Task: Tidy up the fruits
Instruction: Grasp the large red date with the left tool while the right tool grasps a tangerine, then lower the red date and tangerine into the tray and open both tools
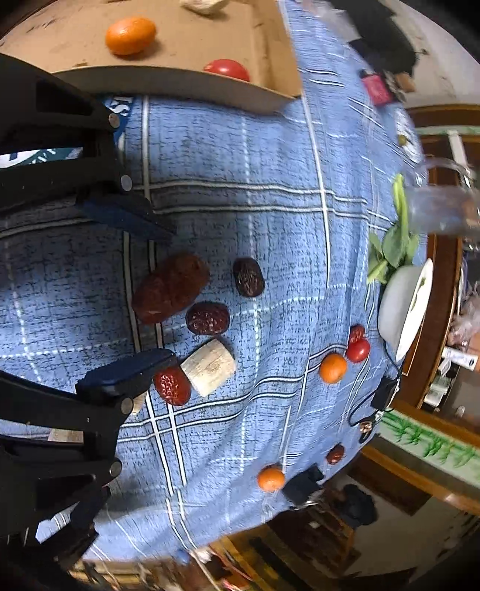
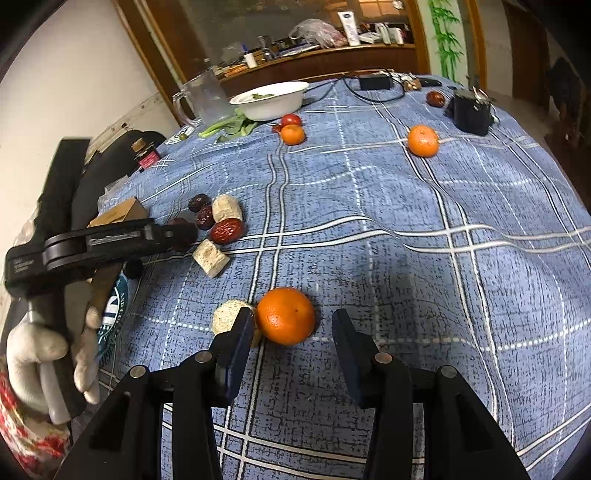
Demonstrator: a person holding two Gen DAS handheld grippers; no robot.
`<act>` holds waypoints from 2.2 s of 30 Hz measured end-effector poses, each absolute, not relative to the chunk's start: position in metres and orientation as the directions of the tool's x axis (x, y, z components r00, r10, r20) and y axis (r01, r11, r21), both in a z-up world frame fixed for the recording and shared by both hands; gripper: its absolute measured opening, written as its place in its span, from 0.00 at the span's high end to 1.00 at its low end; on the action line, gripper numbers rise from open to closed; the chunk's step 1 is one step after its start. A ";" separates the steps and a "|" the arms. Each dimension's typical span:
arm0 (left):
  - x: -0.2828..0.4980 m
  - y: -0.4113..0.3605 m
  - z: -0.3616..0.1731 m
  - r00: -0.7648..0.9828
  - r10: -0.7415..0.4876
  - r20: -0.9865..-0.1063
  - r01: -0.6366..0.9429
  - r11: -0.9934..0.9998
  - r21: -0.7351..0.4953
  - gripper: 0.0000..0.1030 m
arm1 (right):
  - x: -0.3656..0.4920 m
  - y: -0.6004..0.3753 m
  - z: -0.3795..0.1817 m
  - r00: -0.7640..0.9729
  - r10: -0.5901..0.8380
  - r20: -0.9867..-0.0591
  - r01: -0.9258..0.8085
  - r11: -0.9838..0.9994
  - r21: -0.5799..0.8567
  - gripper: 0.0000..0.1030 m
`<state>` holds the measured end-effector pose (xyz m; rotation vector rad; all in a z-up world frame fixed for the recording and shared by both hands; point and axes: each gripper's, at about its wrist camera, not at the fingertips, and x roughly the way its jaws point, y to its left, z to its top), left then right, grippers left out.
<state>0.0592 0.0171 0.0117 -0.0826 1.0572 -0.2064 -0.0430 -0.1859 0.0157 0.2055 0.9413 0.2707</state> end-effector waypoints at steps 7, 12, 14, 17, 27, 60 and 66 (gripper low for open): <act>0.036 0.017 0.020 0.498 -0.212 -0.841 0.169 0.975 -0.145 0.67 | -0.038 -0.194 0.009 0.544 0.388 -0.744 -0.128 0.915 0.383 0.54; 0.005 0.027 0.039 0.543 -0.251 -0.802 0.189 0.966 -0.175 0.67 | -0.039 -0.194 0.009 0.545 0.413 -0.730 -0.123 0.900 0.417 0.63; -0.007 0.033 0.046 0.558 -0.268 -0.785 0.191 0.962 -0.193 0.67 | -0.041 -0.193 0.011 0.552 0.403 -0.730 -0.118 0.904 0.411 0.64; -0.023 0.043 0.054 0.577 -0.287 -0.765 0.190 0.958 -0.215 0.67 | -0.046 -0.195 0.016 0.569 0.403 -0.717 -0.111 0.901 0.419 0.67; -0.069 0.106 0.069 0.639 -0.311 -0.704 0.113 0.943 -0.313 0.66 | -0.068 -0.194 0.040 0.618 0.386 -0.685 -0.102 0.903 0.417 0.67; -0.040 0.293 0.035 0.590 -0.042 -0.806 -0.246 0.942 -0.229 0.66 | -0.019 0.104 0.034 0.355 0.553 -0.754 -0.543 0.778 0.316 0.66; -0.035 0.298 0.030 0.590 -0.053 -0.805 -0.261 0.932 -0.252 0.65 | -0.009 0.113 0.025 0.363 0.523 -0.771 -0.541 0.792 0.283 0.65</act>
